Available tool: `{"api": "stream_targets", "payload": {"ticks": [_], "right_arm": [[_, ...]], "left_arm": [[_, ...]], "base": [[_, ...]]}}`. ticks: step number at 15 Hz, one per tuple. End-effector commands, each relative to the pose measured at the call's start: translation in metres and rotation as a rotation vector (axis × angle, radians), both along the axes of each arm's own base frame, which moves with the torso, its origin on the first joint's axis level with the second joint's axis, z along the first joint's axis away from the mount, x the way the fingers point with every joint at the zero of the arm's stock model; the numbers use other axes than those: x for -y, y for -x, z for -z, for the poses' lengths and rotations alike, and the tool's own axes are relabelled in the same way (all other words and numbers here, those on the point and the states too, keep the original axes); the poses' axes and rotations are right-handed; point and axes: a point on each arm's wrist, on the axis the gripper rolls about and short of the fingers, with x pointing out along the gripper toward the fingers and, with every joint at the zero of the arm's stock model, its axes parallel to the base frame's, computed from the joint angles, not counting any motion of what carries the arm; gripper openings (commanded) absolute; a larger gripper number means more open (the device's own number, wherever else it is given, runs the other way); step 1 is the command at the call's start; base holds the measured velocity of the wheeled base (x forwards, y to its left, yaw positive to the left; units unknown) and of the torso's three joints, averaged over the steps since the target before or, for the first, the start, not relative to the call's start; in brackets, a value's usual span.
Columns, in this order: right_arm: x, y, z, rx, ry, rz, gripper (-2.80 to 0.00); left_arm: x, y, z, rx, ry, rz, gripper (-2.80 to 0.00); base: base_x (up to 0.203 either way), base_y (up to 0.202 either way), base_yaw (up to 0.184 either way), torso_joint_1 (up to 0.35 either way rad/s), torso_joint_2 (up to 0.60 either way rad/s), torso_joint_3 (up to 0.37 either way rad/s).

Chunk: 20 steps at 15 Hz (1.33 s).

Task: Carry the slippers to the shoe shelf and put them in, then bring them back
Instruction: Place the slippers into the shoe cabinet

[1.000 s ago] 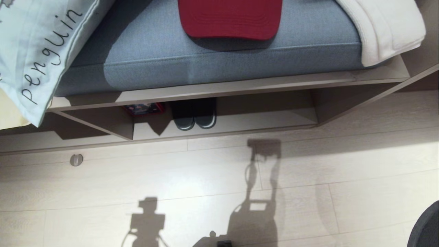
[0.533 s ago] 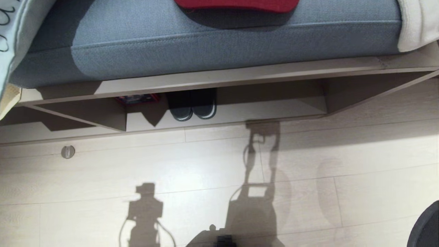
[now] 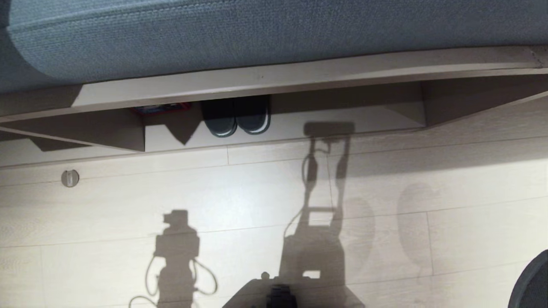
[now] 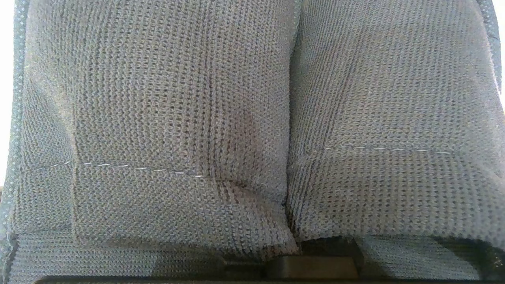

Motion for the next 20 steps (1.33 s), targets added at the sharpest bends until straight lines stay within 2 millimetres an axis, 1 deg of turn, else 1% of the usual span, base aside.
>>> {"api": "stream_targets", "payload": {"ticks": [1,17,20], "right_arm": [[0.0000,0.0000,0.0000,0.000,0.002,0.000,-2.80],[-0.0001,0.0000,0.0000,0.000,-0.003,-0.003,-2.80],[0.0001,0.0000,0.0002,-0.001,-0.035,0.003,-2.80]], "left_arm": [[0.0000,-0.0001,0.0004,-0.002,0.000,0.000,-2.80],[0.0000,-0.0001,0.0004,-0.002,-0.003,0.000,-2.80],[0.0000,-0.0001,0.0004,-0.002,-0.004,0.000,-2.80]], "base": [[0.000,0.000,0.000,0.007,0.00,-0.192],[0.000,0.000,0.000,0.001,0.00,-0.197],[0.000,0.000,0.000,0.003,0.00,-0.074]]}}
